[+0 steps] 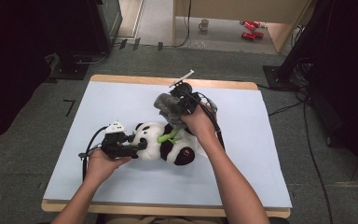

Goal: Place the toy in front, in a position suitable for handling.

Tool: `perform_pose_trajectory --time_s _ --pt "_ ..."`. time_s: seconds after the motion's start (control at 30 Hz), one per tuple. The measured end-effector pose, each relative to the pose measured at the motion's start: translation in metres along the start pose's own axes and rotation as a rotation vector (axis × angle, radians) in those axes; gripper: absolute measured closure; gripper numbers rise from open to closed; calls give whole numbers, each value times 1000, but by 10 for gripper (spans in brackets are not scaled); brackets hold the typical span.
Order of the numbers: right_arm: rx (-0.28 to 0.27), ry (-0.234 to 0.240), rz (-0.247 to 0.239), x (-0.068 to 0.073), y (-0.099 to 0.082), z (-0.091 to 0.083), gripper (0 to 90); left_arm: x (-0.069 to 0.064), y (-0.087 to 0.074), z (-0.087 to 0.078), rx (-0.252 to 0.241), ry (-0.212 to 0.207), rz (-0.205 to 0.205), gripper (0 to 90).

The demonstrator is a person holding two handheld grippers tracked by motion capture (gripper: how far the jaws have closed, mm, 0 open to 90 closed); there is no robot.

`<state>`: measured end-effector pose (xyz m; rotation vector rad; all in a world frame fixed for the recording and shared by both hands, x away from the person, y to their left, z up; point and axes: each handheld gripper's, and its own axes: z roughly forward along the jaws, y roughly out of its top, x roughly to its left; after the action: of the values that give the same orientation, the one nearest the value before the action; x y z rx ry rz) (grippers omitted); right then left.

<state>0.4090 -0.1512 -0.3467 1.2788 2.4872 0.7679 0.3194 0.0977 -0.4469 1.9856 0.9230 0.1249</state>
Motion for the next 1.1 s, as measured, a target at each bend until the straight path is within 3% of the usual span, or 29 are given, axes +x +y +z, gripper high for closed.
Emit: perform_pose_trajectory --time_s 0.17,0.33,0.47,0.57,0.7,0.83,1.0,1.03,1.1 --pt "-12 41 -26 21 19 5 750 -1 0 0 -5 2 -3 464" --pt "-10 107 -34 49 31 25 750 -1 0 0 -4 4 -2 464" --pt "5 161 -25 62 30 39 750 -1 0 0 -7 5 -7 463" --pt "44 174 -41 73 23 54 749 0 0 0 0 5 -3 463" --pt "42 178 -58 75 16 62 744 1 0 1 -1 3 -10 460" --pt "48 149 -88 74 12 61 744 -1 0 1 2 9 3 459" --pt "47 128 -87 64 6 57 746 -1 1 1 12 11 -3 461" --pt "39 128 -68 55 2 55 746 0 1 1 13 8 -4 462" --pt "36 130 -52 50 0 53 746 0 1 1 12 6 -8 462"
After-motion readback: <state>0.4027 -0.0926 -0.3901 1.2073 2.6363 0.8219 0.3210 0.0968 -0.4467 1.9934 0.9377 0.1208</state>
